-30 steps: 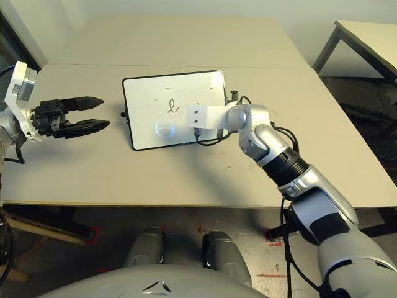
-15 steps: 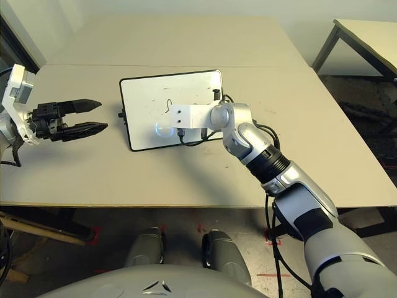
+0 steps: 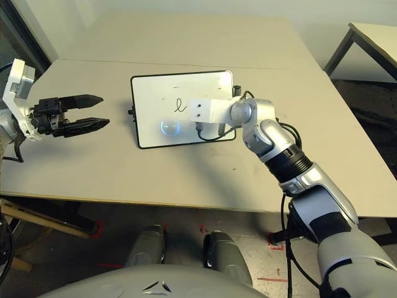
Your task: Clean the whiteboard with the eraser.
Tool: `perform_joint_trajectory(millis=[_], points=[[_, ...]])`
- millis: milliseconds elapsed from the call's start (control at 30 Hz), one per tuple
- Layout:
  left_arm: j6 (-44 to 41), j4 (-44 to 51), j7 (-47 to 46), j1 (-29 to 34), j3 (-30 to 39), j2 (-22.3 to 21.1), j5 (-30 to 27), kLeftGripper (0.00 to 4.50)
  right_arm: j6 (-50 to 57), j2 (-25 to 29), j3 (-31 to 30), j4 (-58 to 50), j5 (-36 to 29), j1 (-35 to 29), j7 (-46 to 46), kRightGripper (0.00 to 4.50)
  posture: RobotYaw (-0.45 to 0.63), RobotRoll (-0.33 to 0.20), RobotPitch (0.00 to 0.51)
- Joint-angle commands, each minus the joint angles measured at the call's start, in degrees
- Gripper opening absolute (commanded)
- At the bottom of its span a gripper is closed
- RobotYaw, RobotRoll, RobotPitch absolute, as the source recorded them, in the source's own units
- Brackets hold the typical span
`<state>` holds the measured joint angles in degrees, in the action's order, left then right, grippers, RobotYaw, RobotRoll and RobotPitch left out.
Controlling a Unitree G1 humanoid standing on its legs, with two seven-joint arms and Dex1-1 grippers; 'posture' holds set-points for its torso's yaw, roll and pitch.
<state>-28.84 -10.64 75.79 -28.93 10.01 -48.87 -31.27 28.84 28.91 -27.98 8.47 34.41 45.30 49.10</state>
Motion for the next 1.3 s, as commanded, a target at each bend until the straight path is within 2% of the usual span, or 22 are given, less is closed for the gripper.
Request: perform_joint_trajectory(millis=[33, 300, 500, 700, 1000, 1133, 1300], points=[[0.6, -1.1, 0.4, -1.2, -1.1, 0.2, 0.6, 4.50, 0.3, -0.9, 0.2, 1.5, 0.2, 1.7, -0.4, 0.09, 0.34, 0.000, 0.042], [0.3, 0.7, -0.3, 1.0, 0.3, -0.4, -0.1, 4.50, -1.5, -7.2, -1.5, 5.2, 0.0, 6.2, -1.6, 0.09, 0.38, 0.000, 0.036], [-0.4, 2.7, -1.3, 2.9, 1.8, -0.9, -0.9, 4.50, -2.9, -10.1, -2.1, 7.5, 0.2, 7.9, -2.1, 0.09, 0.40, 0.000, 0.035], [-0.7, 3.1, -1.7, 3.3, 1.9, -0.9, -1.0, 4.50, -3.6, -7.3, -1.9, 7.4, 0.7, 5.9, -1.3, 0.09, 0.40, 0.000, 0.035], [-0.1, 0.3, -0.2, 0.7, -0.3, -0.2, -0.1, 4.50, -0.3, 0.4, 0.1, -2.6, 0.3, -0.6, 3.7, 0.09, 0.34, 0.000, 0.039], [0.9, -1.4, 0.5, -0.6, -1.0, -0.2, 0.6, 4.50, 4.3, -0.1, 0.7, -8.9, -0.7, -0.1, 6.8, 0.09, 0.33, 0.000, 0.035], [1.7, -2.5, 0.7, -1.7, -1.0, 0.1, 0.8, 4.50, 4.9, -2.6, -1.2, -8.7, 0.1, 1.1, 5.6, 0.09, 0.33, 0.000, 0.028]])
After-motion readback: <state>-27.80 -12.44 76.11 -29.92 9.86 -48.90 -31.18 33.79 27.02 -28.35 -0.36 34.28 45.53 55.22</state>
